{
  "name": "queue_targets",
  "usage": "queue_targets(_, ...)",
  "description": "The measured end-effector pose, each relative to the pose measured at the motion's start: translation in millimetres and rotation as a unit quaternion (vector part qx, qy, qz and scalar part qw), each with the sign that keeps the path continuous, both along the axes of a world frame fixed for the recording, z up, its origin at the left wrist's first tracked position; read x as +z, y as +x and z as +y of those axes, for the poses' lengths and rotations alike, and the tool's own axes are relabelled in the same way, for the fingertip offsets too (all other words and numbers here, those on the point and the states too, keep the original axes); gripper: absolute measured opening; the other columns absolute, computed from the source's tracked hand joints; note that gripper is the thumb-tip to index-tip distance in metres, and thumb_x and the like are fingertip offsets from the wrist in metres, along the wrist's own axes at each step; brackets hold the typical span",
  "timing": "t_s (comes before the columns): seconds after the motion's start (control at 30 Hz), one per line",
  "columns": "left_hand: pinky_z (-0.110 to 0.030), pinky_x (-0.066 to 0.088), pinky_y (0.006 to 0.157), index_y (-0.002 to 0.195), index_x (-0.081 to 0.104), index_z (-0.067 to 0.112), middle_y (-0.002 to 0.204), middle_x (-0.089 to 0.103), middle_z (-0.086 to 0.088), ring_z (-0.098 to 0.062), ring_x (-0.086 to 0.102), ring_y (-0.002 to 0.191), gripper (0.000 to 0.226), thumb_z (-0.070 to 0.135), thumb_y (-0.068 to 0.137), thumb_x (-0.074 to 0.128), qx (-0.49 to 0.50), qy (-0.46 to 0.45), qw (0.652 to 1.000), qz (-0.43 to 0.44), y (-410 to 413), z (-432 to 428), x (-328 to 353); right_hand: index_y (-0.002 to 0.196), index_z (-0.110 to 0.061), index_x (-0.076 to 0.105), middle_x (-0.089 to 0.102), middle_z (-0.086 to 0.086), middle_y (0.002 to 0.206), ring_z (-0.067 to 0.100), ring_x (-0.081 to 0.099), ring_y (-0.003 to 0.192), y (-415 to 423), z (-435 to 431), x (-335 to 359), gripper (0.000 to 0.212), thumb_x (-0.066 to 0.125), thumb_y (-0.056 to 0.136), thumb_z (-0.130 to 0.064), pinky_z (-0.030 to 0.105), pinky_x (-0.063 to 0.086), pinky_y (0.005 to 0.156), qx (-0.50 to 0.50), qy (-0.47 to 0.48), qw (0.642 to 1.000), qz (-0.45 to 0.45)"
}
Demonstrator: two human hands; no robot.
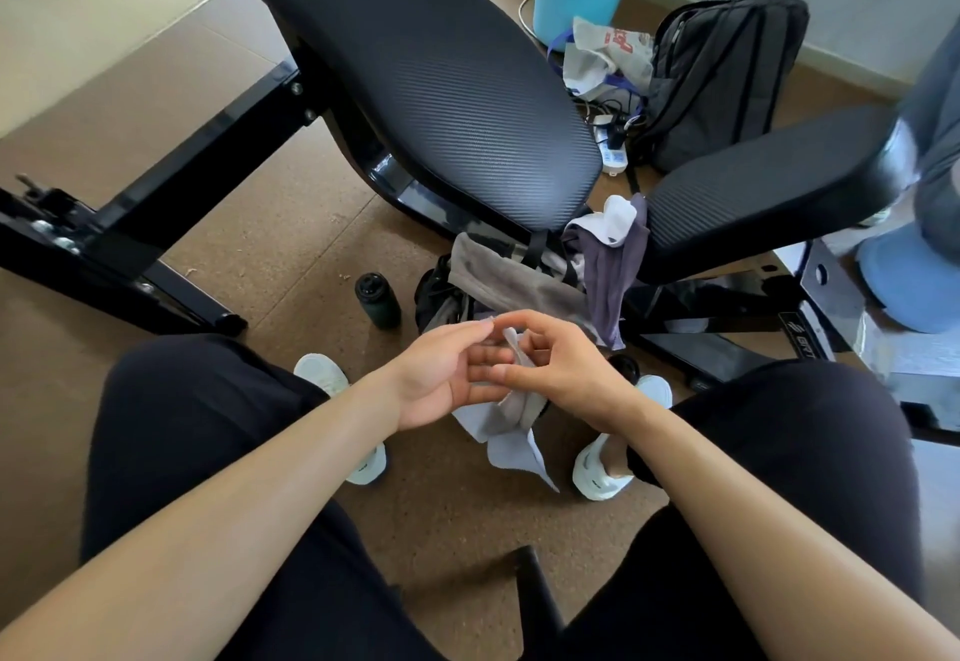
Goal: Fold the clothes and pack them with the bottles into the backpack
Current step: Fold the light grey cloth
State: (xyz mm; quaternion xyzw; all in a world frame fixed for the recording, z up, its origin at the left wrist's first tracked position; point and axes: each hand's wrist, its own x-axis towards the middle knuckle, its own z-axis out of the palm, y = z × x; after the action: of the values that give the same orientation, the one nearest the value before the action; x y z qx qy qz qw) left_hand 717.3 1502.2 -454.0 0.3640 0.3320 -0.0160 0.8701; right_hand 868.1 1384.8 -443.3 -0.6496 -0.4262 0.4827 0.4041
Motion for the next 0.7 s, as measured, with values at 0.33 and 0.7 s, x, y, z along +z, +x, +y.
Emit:
queue_targets(0.33,-0.039,0.056,0.085,0.118,0.065,0.006,0.102,0.069,-0.009,-0.022,0.066,0.089,0.034,0.03,0.094,0.061,-0.019,0.166,0.986,0.003,0,2,5,0.105,0.001,0.075,0.074,0.019,0.1,0.03,0.071,0.094,16,-2,5,0.018,0.058,0.098,0.001,0.039,0.06,0.081,-0.131,-0.079,0.955,0.253)
queue_targets(0.7,-0.034,0.054,0.079,0.098,0.067,0.013,0.091,0.071,-0.011,-0.018,0.066,0.085,0.002,0.011,0.098,0.066,0.042,0.377,0.924,-0.039,-3,-1,3,0.121,-0.017,0.07,0.078,0.005,0.102,0.019,0.074,0.096,13,-6,7,0.05,0.071,0.08,0.011,0.028,0.058,0.083,-0.122,0.046,0.99,0.049)
